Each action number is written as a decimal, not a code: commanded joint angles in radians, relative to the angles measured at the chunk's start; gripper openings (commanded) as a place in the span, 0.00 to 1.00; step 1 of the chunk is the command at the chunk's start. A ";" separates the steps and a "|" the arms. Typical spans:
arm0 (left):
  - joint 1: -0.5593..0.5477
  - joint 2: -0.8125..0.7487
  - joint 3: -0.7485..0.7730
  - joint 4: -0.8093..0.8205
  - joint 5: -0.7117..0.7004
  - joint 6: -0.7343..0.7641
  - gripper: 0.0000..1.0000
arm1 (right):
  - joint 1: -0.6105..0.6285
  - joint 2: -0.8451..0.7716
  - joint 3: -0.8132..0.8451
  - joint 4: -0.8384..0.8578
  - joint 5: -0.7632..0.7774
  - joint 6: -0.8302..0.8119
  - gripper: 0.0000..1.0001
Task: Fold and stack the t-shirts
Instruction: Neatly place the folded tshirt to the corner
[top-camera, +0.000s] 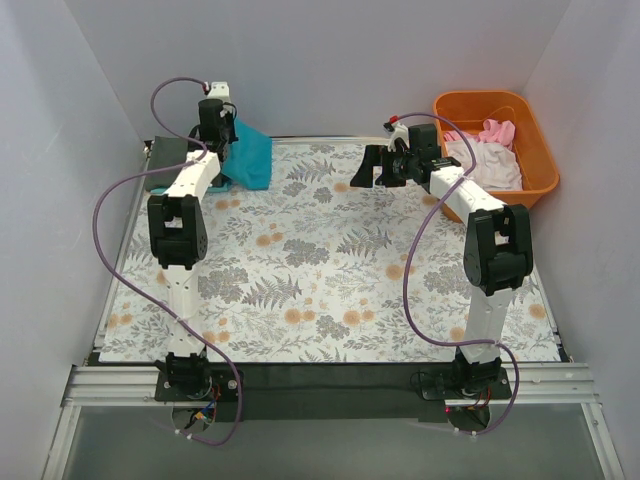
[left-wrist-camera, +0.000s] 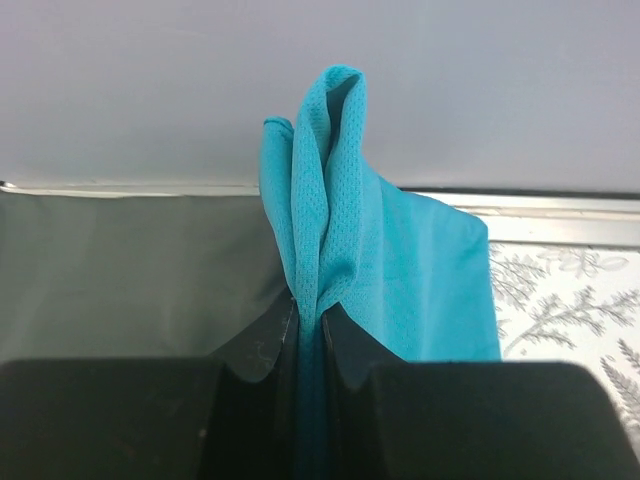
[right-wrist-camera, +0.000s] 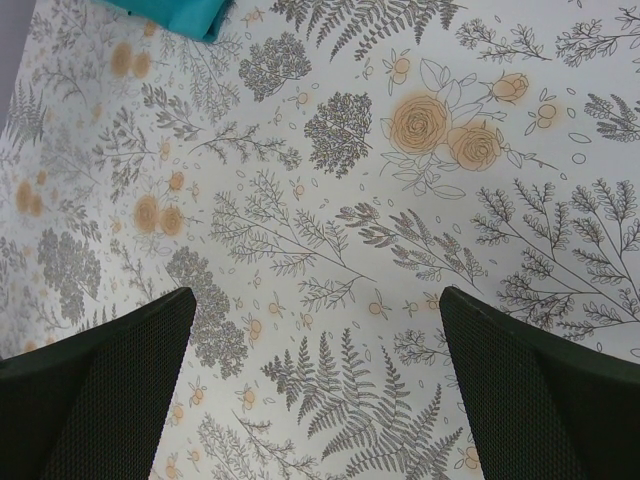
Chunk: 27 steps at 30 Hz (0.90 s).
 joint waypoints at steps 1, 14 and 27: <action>0.027 0.000 0.054 0.037 -0.037 0.041 0.02 | -0.005 0.000 -0.004 0.006 -0.023 -0.009 0.98; 0.046 -0.022 0.059 0.114 -0.026 0.147 0.01 | -0.005 0.009 -0.008 0.006 -0.028 -0.005 0.98; 0.047 -0.154 -0.078 0.153 0.000 0.210 0.02 | -0.003 0.018 0.001 0.006 -0.032 0.006 0.98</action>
